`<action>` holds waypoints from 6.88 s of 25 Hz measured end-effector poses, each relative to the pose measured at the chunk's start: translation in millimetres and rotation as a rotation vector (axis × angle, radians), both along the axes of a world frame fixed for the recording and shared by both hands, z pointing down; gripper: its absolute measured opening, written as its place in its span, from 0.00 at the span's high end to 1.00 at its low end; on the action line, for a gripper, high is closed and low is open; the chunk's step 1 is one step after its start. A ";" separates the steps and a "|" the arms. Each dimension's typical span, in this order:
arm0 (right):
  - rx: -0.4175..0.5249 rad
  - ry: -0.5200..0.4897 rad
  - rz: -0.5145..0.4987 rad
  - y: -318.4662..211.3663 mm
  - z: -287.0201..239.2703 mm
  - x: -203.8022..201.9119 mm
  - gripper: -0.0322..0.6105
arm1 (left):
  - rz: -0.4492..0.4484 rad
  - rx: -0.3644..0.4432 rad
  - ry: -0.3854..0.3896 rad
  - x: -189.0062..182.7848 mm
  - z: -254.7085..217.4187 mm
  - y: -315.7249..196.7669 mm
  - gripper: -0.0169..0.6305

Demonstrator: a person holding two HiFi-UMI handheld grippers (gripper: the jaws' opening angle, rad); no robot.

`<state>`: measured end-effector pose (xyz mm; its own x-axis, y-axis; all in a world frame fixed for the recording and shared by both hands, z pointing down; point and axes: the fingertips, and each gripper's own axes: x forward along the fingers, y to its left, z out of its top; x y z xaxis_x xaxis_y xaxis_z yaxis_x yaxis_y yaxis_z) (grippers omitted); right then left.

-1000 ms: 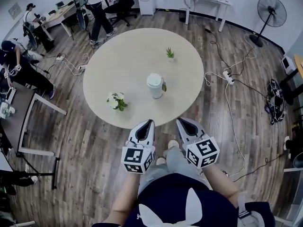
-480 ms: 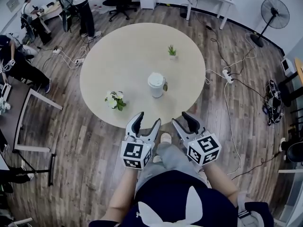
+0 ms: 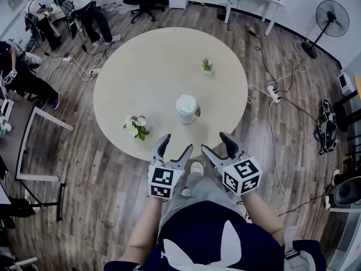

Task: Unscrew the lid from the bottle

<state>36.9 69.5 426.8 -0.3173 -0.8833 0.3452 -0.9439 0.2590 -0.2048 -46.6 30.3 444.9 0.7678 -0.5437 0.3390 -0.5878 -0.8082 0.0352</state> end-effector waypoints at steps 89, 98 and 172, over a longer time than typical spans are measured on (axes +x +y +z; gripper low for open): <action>-0.463 0.761 -1.402 -177.7 108.8 -12.9 0.35 | 0.087 -0.198 -0.268 74.9 159.1 -135.5 0.47; -0.420 0.776 -1.327 -170.5 109.1 -15.9 0.34 | 0.098 -0.171 -0.301 73.8 160.6 -130.9 0.47; -0.159 0.229 -0.608 -184.3 98.4 -31.6 0.24 | 0.101 -0.176 -0.276 72.5 163.0 -129.6 0.47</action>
<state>5.4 -114.8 525.2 -0.6459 -0.5028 0.5744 -0.6635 0.7419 -0.0966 25.9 -99.3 607.8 0.6810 -0.3842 0.6234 -0.5119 -0.8585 0.0301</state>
